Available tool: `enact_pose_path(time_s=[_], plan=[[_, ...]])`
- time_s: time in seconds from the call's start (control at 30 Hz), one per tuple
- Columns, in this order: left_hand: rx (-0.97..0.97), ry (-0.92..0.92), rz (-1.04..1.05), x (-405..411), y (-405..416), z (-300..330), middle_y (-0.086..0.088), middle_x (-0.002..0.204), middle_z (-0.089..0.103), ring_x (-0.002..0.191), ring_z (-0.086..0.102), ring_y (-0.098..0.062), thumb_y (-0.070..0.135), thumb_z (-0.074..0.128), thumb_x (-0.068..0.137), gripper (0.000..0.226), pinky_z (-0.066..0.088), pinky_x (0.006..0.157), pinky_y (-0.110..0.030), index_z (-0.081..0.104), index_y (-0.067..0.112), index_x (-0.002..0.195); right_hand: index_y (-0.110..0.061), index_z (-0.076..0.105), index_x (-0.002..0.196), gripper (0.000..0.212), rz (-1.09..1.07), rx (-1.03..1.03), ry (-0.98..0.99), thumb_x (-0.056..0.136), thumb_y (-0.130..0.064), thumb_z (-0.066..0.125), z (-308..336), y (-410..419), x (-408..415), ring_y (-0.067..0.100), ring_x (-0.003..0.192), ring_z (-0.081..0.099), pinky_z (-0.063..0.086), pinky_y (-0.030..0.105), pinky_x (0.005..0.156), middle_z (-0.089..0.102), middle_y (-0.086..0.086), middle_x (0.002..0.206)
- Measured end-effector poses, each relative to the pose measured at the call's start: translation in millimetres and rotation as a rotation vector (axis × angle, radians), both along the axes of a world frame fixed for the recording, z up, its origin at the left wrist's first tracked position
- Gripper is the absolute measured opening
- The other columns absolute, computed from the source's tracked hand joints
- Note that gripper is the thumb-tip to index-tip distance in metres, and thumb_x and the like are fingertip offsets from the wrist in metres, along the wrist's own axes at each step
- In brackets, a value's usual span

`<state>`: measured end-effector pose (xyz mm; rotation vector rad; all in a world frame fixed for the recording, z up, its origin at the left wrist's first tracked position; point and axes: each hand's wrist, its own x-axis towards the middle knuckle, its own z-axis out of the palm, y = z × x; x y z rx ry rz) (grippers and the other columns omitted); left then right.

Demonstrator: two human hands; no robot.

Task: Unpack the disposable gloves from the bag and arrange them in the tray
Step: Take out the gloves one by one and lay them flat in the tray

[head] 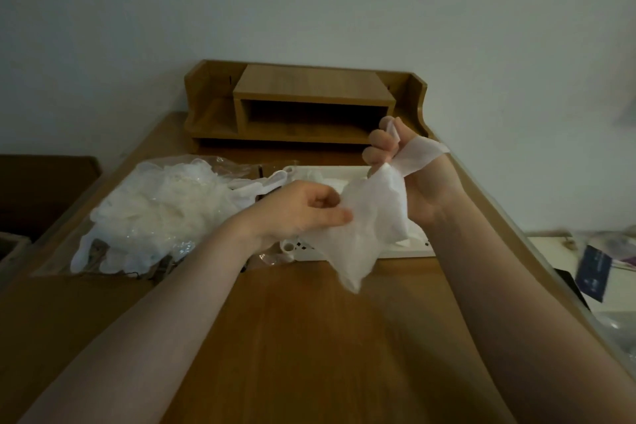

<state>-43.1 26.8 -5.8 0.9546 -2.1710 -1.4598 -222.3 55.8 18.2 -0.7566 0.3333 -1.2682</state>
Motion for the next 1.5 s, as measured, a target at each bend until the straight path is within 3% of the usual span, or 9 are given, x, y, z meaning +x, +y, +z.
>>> enact_pose_path(time_s=[0.13,0.3,0.4,0.53,0.7,1.03,1.13,1.33,1.5], plan=[[0.007,-0.039,-0.002,9,-2,0,0.01,0.07,0.065,0.069,0.064,-0.006,0.021,0.068,0.084,0.009,0.049,0.06,-0.018,0.065,0.017,0.076,-0.009,0.051,0.075,0.022,0.005,0.032,-0.057,0.096,-0.014,0.047,-7,6,-26,0.015,0.054,0.049,0.053,0.029,0.07,0.052,0.005,0.065],[0.021,0.216,0.139,12,-13,23,0.006,0.077,0.066,0.076,0.064,-0.01,0.014,0.065,0.08,0.003,0.052,0.072,-0.024,0.064,0.017,0.082,-0.012,0.045,0.063,0.027,-0.229,0.117,0.306,0.089,-0.022,0.047,2,23,-49,0.008,0.039,0.042,0.053,0.021,0.054,0.045,0.0,0.054],[0.075,0.301,0.06,0,-11,38,0.005,0.079,0.065,0.075,0.064,-0.011,0.016,0.066,0.076,0.007,0.053,0.068,-0.023,0.062,0.015,0.082,-0.014,0.055,0.066,0.036,-0.243,0.092,0.617,0.083,-0.046,0.054,6,26,-52,0.019,0.072,0.064,0.053,0.034,0.079,0.062,0.003,0.072],[0.038,0.275,-0.016,-15,-7,48,-0.008,0.095,0.067,0.086,0.064,-0.018,0.004,0.061,0.084,0.014,0.054,0.074,-0.027,0.063,0.018,0.082,-0.019,0.065,0.1,0.035,-0.454,-0.103,1.038,0.096,-0.045,0.042,7,23,-41,0.013,0.117,0.056,0.024,0.045,0.114,0.068,-0.005,0.112],[-0.037,0.27,0.001,-19,-4,53,-0.006,0.093,0.068,0.088,0.063,-0.017,0.001,0.06,0.085,0.019,0.053,0.077,-0.03,0.066,0.019,0.083,-0.008,0.061,0.118,0.038,-0.144,-0.268,1.184,0.09,-0.033,0.053,4,27,-27,0.019,0.103,0.064,0.052,0.033,0.092,0.066,0.006,0.108],[-0.026,0.074,0.017,-6,-13,58,0.006,0.103,0.071,0.09,0.067,-0.009,-0.002,0.055,0.089,0.032,0.054,0.066,-0.021,0.06,0.021,0.11,-0.012,0.06,0.089,0.024,0.108,-0.201,0.94,0.069,-0.019,0.071,-7,23,-53,0.017,0.078,0.065,0.056,0.024,0.063,0.063,0.003,0.089],[-0.044,-0.005,0.013,-6,-15,58,0.005,0.099,0.072,0.089,0.068,-0.013,0.003,0.062,0.086,0.034,0.055,0.069,-0.024,0.058,0.027,0.111,-0.01,0.052,0.103,0.037,0.3,-0.196,0.836,0.071,-0.009,0.07,-3,21,-59,0.021,0.088,0.066,0.058,0.028,0.067,0.061,0.006,0.102],[-0.106,0.114,0.069,-18,-13,56,0.0,0.099,0.068,0.091,0.067,-0.016,0.004,0.066,0.082,0.036,0.055,0.074,-0.029,0.061,0.029,0.106,-0.007,0.049,0.131,0.088,0.383,0.01,0.713,0.066,-0.061,0.074,-11,18,-51,0.03,0.105,0.059,0.053,0.038,0.087,0.056,0.016,0.122],[0.054,0.288,0.068,-21,-12,51,-0.007,0.103,0.063,0.089,0.065,-0.02,-0.001,0.059,0.085,0.037,0.056,0.072,-0.031,0.06,0.027,0.11,-0.006,0.06,0.106,0.044,0.35,0.016,0.784,0.076,-0.038,0.069,-7,20,-53,0.015,0.076,0.069,0.057,0.023,0.063,0.068,0.005,0.091]])
